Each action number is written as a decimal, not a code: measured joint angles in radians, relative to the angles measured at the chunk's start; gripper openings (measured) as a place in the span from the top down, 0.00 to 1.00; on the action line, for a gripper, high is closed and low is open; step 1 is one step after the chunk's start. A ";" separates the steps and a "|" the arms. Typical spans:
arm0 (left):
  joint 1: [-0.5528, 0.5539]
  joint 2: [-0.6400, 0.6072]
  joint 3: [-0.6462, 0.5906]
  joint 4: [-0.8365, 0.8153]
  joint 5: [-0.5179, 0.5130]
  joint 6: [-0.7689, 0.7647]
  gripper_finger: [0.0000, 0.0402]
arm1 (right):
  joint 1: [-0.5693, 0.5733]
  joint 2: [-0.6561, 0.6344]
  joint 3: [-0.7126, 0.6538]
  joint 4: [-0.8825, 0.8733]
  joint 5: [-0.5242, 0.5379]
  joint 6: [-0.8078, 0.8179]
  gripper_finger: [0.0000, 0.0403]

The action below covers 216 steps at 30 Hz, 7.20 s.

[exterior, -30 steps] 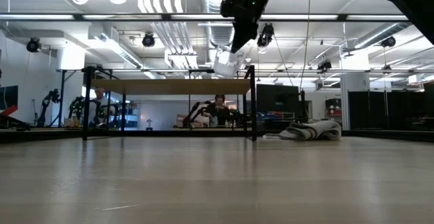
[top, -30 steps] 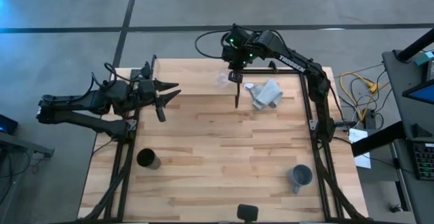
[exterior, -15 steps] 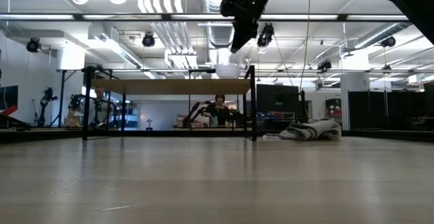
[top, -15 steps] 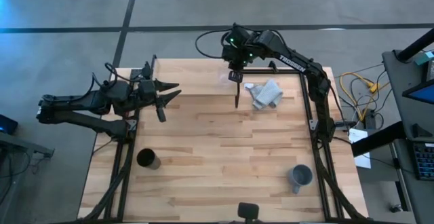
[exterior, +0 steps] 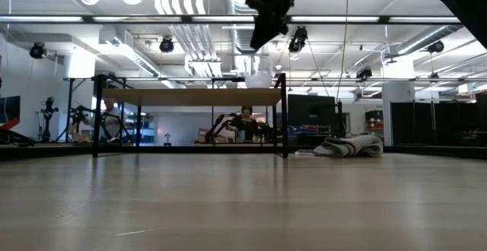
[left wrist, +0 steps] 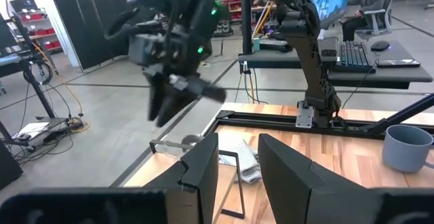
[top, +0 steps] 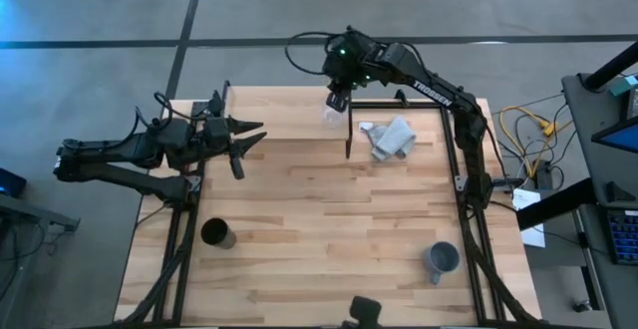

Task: Stack small to large cups/mugs on shelf
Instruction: Put the gray mug on the shelf

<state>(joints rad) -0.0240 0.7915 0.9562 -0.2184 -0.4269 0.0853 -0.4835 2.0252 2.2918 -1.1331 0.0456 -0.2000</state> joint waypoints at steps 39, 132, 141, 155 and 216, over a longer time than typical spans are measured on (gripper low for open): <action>-0.001 0.056 -0.001 0.001 0.122 -0.193 0.77 | 0.649 -0.289 -0.093 -0.436 0.101 0.790 0.98; -0.023 0.325 0.015 0.262 0.376 -0.340 0.77 | 0.745 -0.537 -0.803 0.266 0.206 1.075 0.98; -0.023 0.311 0.014 0.262 0.360 -0.341 0.77 | 0.594 -0.536 -0.564 0.426 0.243 0.628 0.98; -0.021 0.227 0.003 0.260 0.100 -0.305 0.77 | 0.396 -0.471 -0.613 0.744 0.067 0.544 0.98; -0.023 0.470 0.139 0.079 -0.235 0.583 0.77 | 0.285 -0.306 -0.492 0.762 -0.056 0.680 0.98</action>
<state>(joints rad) -0.0475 1.2619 1.0948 -0.1398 -0.6616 0.6685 -0.1989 1.7191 1.7994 -0.3707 -0.0102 0.4797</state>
